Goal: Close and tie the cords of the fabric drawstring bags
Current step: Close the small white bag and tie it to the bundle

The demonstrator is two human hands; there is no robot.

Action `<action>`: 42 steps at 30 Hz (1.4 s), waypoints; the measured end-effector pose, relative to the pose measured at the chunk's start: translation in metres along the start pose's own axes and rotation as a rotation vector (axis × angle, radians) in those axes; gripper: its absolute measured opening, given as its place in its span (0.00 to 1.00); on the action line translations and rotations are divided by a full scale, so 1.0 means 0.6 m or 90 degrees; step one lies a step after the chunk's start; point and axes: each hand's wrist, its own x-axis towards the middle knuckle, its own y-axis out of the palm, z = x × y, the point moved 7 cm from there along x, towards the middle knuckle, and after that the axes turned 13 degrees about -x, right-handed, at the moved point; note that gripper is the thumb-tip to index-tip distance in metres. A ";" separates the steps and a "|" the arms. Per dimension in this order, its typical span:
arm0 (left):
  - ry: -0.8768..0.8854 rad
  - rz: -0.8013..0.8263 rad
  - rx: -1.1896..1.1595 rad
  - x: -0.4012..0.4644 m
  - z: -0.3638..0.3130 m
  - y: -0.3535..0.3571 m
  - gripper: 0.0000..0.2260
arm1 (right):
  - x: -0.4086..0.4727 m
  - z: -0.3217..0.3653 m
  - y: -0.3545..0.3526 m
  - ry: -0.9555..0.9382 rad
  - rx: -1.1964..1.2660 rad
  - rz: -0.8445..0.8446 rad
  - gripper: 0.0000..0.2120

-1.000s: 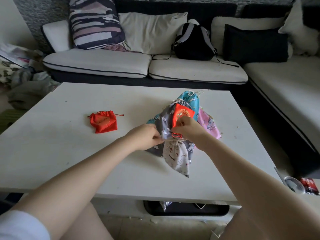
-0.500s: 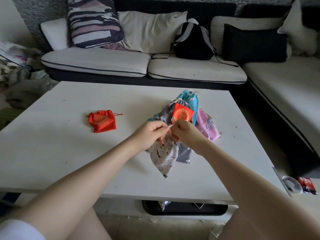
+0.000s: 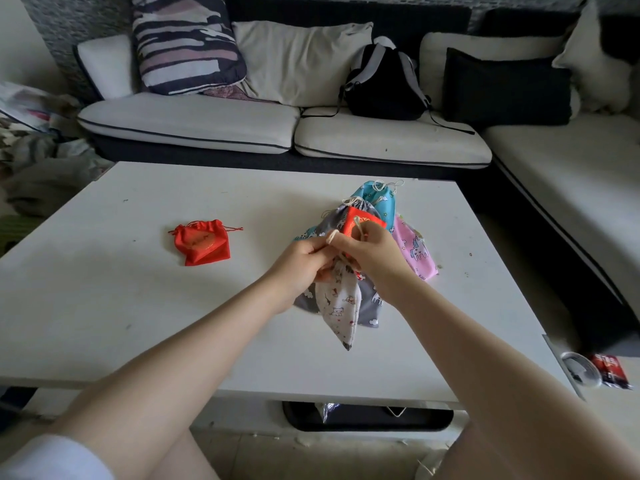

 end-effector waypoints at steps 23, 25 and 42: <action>0.006 0.056 0.621 -0.002 -0.008 0.006 0.16 | 0.004 0.063 0.034 -0.021 0.194 0.129 0.14; 0.005 0.057 0.507 0.004 -0.008 0.003 0.14 | 0.010 0.060 0.025 -0.043 0.027 0.090 0.12; -0.038 0.008 0.216 0.002 -0.018 -0.027 0.11 | -0.024 0.067 0.027 -0.400 -0.551 0.003 0.12</action>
